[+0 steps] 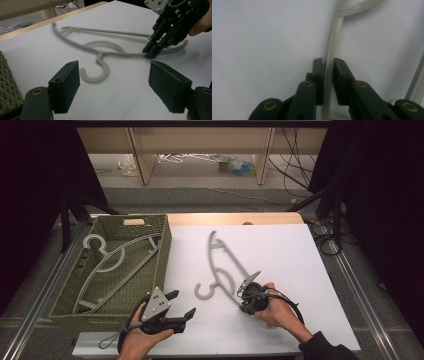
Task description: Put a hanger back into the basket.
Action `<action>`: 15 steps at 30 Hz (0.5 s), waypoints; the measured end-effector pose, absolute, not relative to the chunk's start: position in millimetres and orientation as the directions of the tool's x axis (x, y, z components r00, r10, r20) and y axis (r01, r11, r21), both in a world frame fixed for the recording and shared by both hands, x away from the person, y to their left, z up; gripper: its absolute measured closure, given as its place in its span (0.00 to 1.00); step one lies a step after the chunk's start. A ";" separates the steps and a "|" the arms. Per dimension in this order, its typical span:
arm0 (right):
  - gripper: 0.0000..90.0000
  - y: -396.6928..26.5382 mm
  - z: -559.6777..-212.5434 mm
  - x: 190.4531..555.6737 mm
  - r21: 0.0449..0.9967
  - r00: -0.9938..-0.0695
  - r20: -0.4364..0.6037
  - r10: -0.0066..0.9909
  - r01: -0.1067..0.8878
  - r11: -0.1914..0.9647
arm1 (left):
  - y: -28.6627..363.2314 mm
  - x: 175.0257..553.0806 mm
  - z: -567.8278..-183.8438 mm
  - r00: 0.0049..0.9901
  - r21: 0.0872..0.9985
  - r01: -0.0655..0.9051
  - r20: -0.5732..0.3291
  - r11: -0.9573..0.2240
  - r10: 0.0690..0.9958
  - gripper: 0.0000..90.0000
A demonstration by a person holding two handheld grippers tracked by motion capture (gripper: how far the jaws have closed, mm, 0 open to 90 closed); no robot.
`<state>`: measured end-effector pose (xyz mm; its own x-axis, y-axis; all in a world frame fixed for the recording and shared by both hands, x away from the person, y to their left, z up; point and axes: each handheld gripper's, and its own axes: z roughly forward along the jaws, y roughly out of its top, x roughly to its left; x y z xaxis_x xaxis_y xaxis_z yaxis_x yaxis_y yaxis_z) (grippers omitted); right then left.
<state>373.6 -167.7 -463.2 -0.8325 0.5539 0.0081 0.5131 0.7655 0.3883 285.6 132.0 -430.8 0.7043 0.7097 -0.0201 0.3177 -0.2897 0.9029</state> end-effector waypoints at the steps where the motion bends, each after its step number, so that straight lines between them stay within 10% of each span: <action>1: 0.91 -169.4 -462.4 373.4 0.380 -0.854 0.015 0.520 0.486 0.787 | 132.4 285.9 -430.1 0.704 0.905 0.315 -0.020 -0.287 0.710 0.28; 15: 0.91 -203.8 -438.2 366.4 0.419 -0.907 0.130 0.400 0.416 0.807 | 131.3 298.0 -432.9 0.696 0.899 0.304 0.016 -0.314 0.718 0.28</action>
<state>366.4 -203.8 -438.2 -0.9071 0.4003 0.1301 0.4162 0.8070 0.4189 298.0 131.3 -432.9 0.6958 0.7180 0.0157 0.3041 -0.3144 0.8993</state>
